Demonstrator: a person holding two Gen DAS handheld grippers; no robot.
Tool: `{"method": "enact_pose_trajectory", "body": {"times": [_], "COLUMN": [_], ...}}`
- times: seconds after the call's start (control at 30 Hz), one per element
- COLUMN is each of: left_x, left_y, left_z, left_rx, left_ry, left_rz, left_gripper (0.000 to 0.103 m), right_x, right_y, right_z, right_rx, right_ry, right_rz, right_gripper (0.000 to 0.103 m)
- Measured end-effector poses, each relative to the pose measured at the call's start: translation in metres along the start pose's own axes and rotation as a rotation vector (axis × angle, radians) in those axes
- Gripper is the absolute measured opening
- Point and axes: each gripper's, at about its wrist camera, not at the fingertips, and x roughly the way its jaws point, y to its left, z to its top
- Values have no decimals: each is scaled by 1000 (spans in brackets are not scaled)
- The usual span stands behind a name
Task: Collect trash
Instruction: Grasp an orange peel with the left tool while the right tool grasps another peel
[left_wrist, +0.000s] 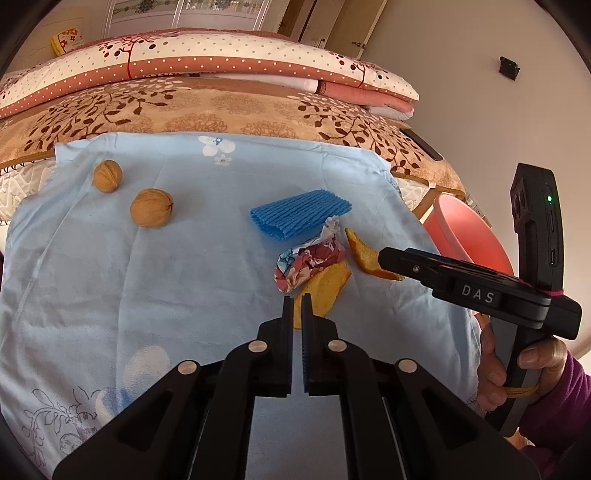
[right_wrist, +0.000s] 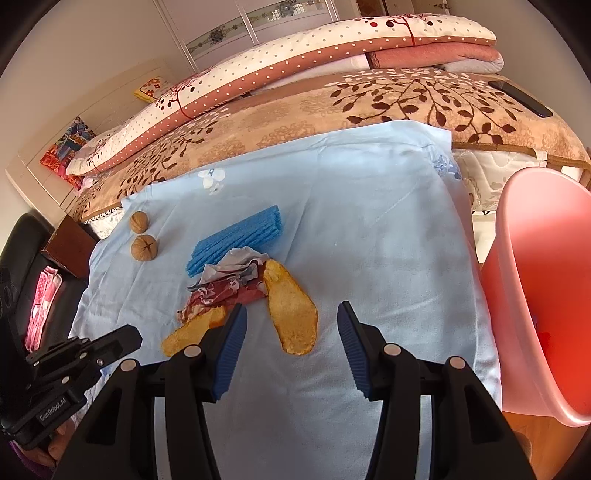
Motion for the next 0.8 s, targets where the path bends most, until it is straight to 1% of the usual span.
{"method": "enact_pose_trajectory", "body": {"times": [0.03,0.1,0.2,0.27,0.33,0.37,0.43,0.47,0.57,0.6,0.7,0.77,0.8], "left_x": [1,3,8,14,20,22,27,29,31,31,33,35,36], "left_y": [-1,-1,-2,-2,-2,-2,-3,-3,-5,-6,-13,-17,-20], "left_z": [0,-1,0,1,2,2,2,1,0,-1,-3,-5,-6], "left_rx": [0,-7,-16,-14,-16,-19,-29,-35,-39,-34,-5,9,15], "left_ry": [2,3,17,32,50,60,79,86,89,85,93,102,102], "left_rz": [1,1,16,41,54,58,63,63,51,48,51,41,38], "left_gripper": [17,27,27,27,27,27,27,27,27,27,27,27,22], "right_x": [2,7,14,14,14,13,11,10,3,0,-8,-12,-14], "right_y": [0,0,0,0,-1,-1,-2,-2,-3,-4,-7,-9,-10], "right_z": [1,0,-4,-6,-7,-8,-11,-12,-15,-15,-16,-18,-19], "right_rx": [-2,-4,-6,-18,-17,-15,-15,-16,-14,-12,-1,0,1], "right_ry": [2,14,41,32,36,36,32,30,18,14,-2,-11,-15], "right_rz": [-7,-23,-33,-48,-41,-38,-31,-29,-23,-21,-16,-17,-17], "right_gripper": [50,50,42,36,23,22,17,16,11,4,4,4,4]}}
